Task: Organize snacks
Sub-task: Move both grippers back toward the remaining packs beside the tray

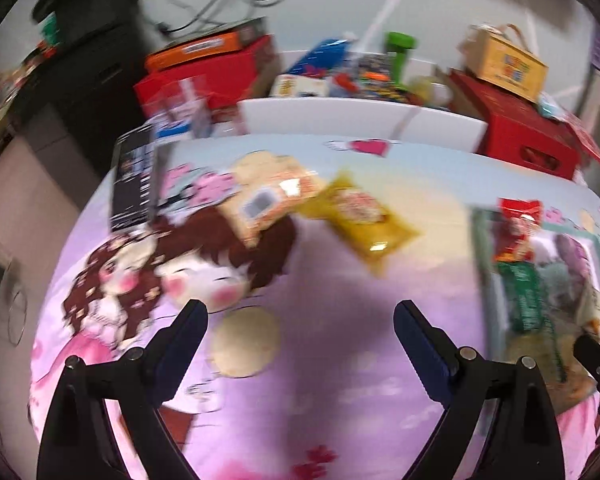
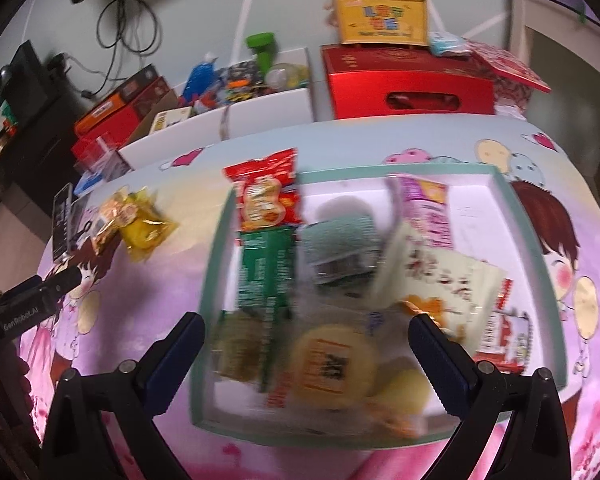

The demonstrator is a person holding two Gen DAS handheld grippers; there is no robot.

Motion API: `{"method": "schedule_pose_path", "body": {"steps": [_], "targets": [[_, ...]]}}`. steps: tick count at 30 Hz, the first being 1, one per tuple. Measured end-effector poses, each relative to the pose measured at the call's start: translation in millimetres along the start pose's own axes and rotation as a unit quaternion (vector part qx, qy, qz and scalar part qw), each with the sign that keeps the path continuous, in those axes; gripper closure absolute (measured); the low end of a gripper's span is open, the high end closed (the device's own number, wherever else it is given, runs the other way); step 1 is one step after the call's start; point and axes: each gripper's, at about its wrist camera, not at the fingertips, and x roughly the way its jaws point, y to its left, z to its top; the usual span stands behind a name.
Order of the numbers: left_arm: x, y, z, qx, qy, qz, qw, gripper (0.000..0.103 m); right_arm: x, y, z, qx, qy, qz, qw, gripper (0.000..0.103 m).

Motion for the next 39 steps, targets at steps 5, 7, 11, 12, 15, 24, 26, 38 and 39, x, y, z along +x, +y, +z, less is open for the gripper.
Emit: {"method": "schedule_pose_path", "body": {"steps": [5,7,11,12,15,24,26,38,39], "targets": [[2.2,33.4,-4.1,-0.036,0.006,0.008,0.9993,0.009,7.5,34.0,-1.5,-0.031,0.002,0.019,0.999,0.0],[2.2,46.4,-6.4,-0.052,0.007,0.007,0.9986,0.009,9.3,46.1,-2.1,-0.041,0.0,0.029,0.999,0.0],[1.6,59.3,-10.0,-0.066,0.008,0.003,0.9978,0.009,13.1,75.1,-6.0,-0.069,-0.003,0.05,0.996,0.0],[1.7,63.2,-10.8,-0.07,0.009,0.002,0.9975,0.009,13.7,80.4,-7.2,-0.073,-0.003,0.052,0.996,0.0],[2.6,71.7,-12.0,-0.081,0.008,-0.007,0.9966,0.009,19.3,98.1,-9.6,-0.089,-0.003,0.061,0.994,0.0],[16.0,80.4,-13.3,-0.096,0.022,-0.023,0.9949,0.009,33.3,123.4,-11.8,-0.114,-0.007,0.066,0.991,0.0],[18.6,81.6,-12.3,-0.102,0.021,-0.031,0.9941,0.009,34.0,128.1,-13.6,-0.125,-0.012,0.064,0.99,0.0],[42.9,83.4,7.6,-0.074,0.017,-0.041,0.9962,0.009,39.9,155.3,-3.7,-0.167,-0.034,0.058,0.984,0.0],[45.1,84.5,10.1,-0.072,0.015,-0.043,0.9963,0.009,41.5,157.3,-1.9,-0.17,-0.035,0.057,0.983,0.0]]}}
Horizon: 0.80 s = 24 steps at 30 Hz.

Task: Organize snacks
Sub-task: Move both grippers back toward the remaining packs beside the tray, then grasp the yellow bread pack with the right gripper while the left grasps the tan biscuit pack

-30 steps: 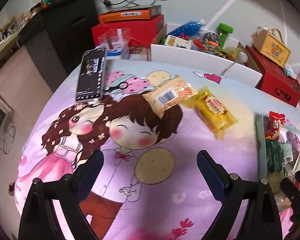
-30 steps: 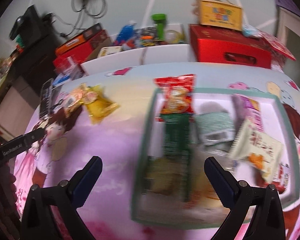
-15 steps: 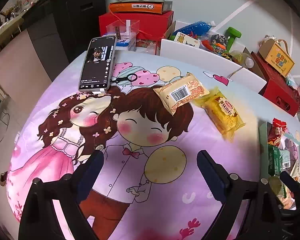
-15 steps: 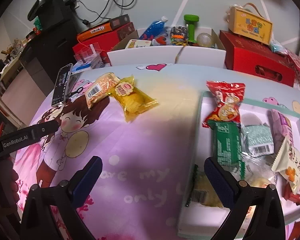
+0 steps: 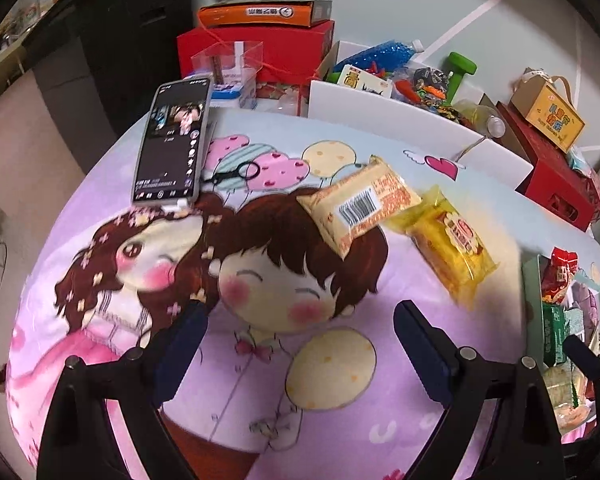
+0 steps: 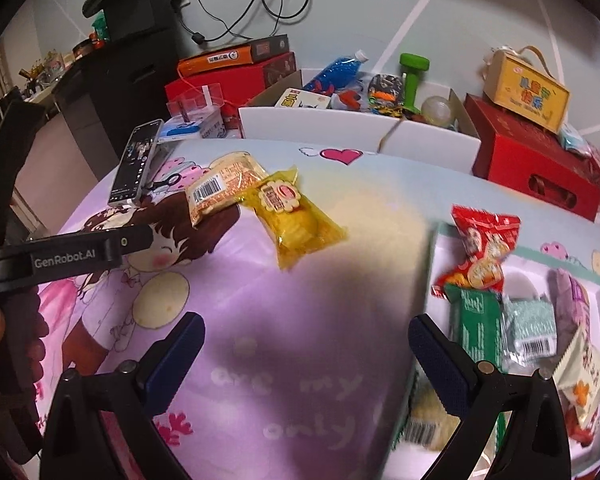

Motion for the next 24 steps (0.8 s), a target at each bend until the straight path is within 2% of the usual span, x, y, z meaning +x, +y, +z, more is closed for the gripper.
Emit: {"method": "schedule_pose_path", "body": {"steps": [6,10,12,15,19,24], "targets": [[14.0,1.3,15.0,0.016,-0.007,0.002,0.9998,0.009,16.0,0.7,18.3,-0.012,0.0,-0.012,1.0,0.0],[28.8,-3.9,27.5,0.021,-0.002,-0.025,0.9995,0.009,27.1,-0.6,32.2,-0.018,-0.006,-0.011,1.0,0.0],[37.4,-9.3,33.5,0.036,0.001,-0.038,0.9987,0.009,35.6,-1.0,38.9,-0.019,-0.004,-0.007,1.0,0.0],[48.4,-20.3,42.8,0.062,0.011,-0.036,0.9974,0.009,49.3,-1.3,49.3,-0.026,0.001,-0.005,1.0,0.0],[60.8,-38.6,57.1,0.123,0.013,-0.014,0.9922,0.009,66.6,1.2,61.3,-0.045,0.016,-0.01,0.999,0.0],[78.6,-45.6,68.5,0.148,0.029,-0.02,0.9884,0.009,89.3,2.5,68.0,-0.066,0.041,-0.01,0.997,0.0]]}}
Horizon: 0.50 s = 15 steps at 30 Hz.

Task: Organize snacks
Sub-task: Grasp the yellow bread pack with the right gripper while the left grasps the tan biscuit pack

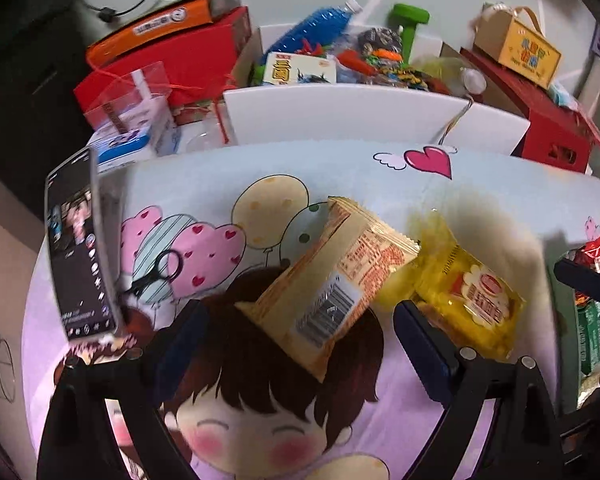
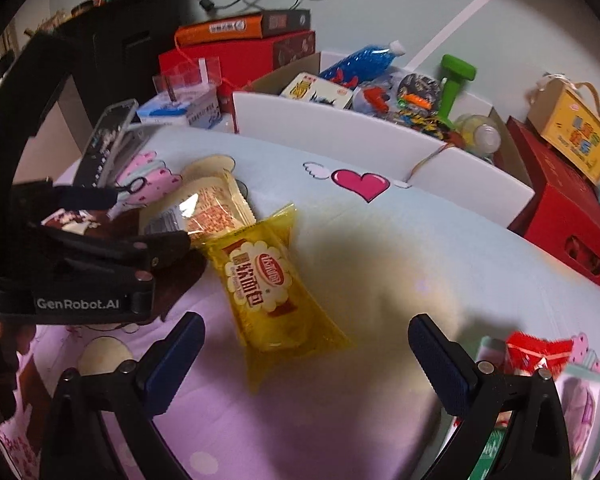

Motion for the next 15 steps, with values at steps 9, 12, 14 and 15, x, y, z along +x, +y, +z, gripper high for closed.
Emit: {"method": "schedule_pose_path", "body": {"steps": [9,12,14,15], "targets": [[25.7,-5.2,9.6,0.02,0.026,-0.001,0.9995,0.009,30.0,8.5,10.2,-0.017,0.03,0.019,0.999,0.001],[30.5,-4.8,11.7,0.022,0.03,0.0,0.9993,0.009,35.4,14.2,13.4,-0.029,0.035,0.018,0.999,0.002],[31.2,-4.2,12.7,0.017,0.03,-0.006,0.9994,0.01,37.3,17.1,14.4,-0.035,0.035,0.019,0.999,0.005],[31.6,-4.0,13.0,0.015,0.03,-0.008,0.9994,0.011,37.8,17.9,14.9,-0.035,0.035,0.018,0.999,0.009]]}}
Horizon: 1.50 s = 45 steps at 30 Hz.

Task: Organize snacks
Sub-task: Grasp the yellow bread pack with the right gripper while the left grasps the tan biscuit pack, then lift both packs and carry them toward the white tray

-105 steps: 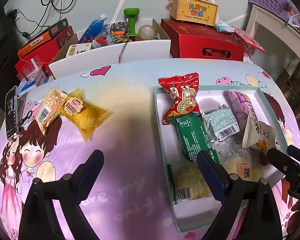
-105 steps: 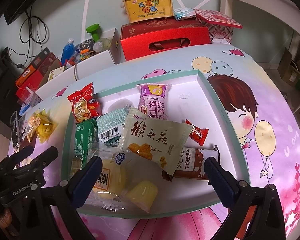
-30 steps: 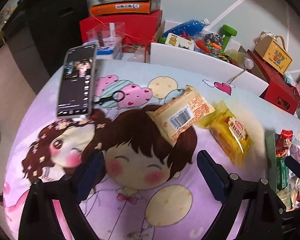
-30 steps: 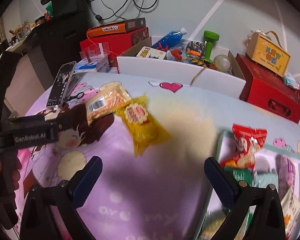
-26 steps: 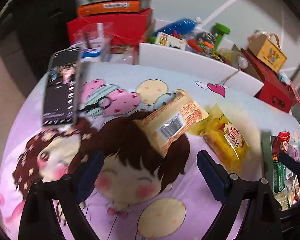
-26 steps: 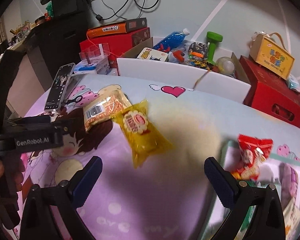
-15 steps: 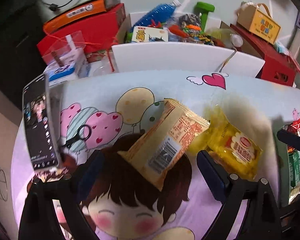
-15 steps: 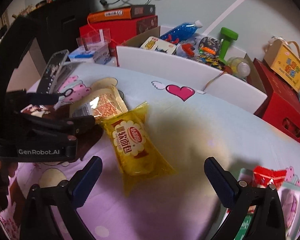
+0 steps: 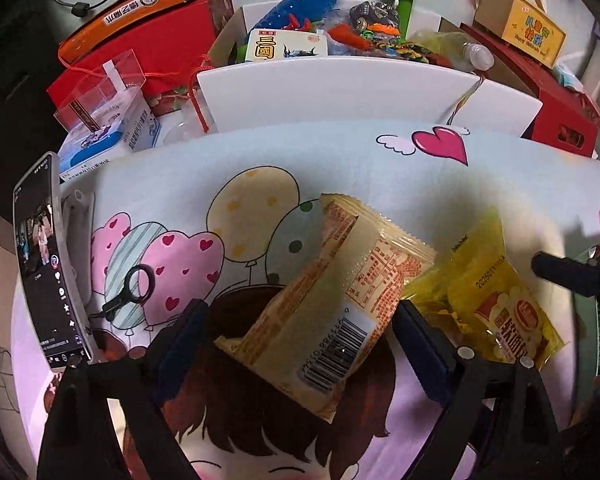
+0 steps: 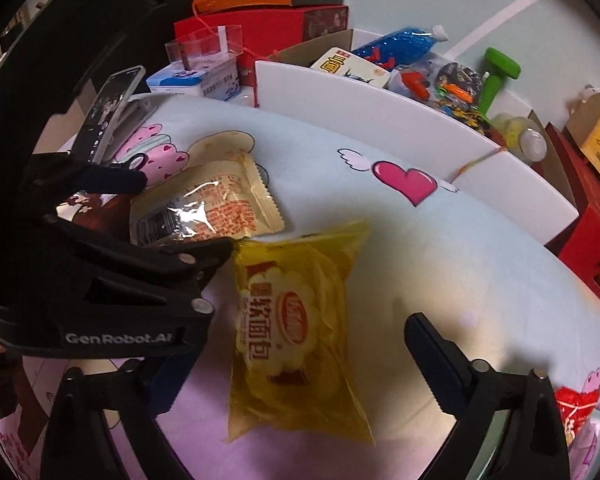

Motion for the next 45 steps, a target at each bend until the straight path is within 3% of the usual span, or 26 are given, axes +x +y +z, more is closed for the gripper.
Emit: {"method": "schedule_pose_path", "body": {"steps": [2,5,6,7,10,12,15,24,33,45], "targets": [[0.5,0.0,0.2,-0.002,0.0,-0.004,1.0,0.013,1.2,1.1,0.5,0.0,0.002,0.004,1.0,0.014],[0.7,-0.1,0.2,-0.005,0.0,-0.011,0.9999,0.021,1.7,-0.2,-0.4,0.006,0.004,0.005,1.0,0.034],[0.6,-0.4,0.0,-0.005,0.0,-0.015,0.9999,0.032,1.8,-1.2,-1.1,0.01,0.005,0.006,1.0,0.041],[0.6,-0.3,0.2,-0.007,0.0,-0.019,0.9998,0.039,1.8,-1.9,-1.6,0.013,0.006,0.006,1.0,0.044],[-1.4,-1.1,-0.2,-0.013,-0.001,-0.017,0.9998,0.044,-1.4,-3.1,-3.1,0.017,0.006,0.011,1.0,0.053],[-4.7,-2.4,-1.9,-0.016,-0.003,-0.018,0.9997,0.053,-4.4,-3.2,-3.6,0.017,0.004,0.009,1.0,0.056],[-9.5,-0.8,-3.1,-0.029,-0.006,-0.021,0.9993,0.062,-9.3,-5.6,-5.1,0.025,0.002,0.015,1.0,0.057],[-37.2,-1.9,-20.6,-0.076,-0.03,-0.029,0.9962,0.064,-40.7,-16.4,-18.4,0.053,-0.023,0.023,0.998,0.058],[-76.0,-8.0,-56.9,-0.143,-0.053,-0.042,0.9874,0.064,-78.9,-16.8,-45.3,0.084,-0.05,0.019,0.995,0.058],[-125.6,-45.5,-82.3,-0.142,-0.083,-0.049,0.9852,0.064,-140.7,-28.1,-83.6,0.13,-0.083,-0.001,0.988,0.058]]}}
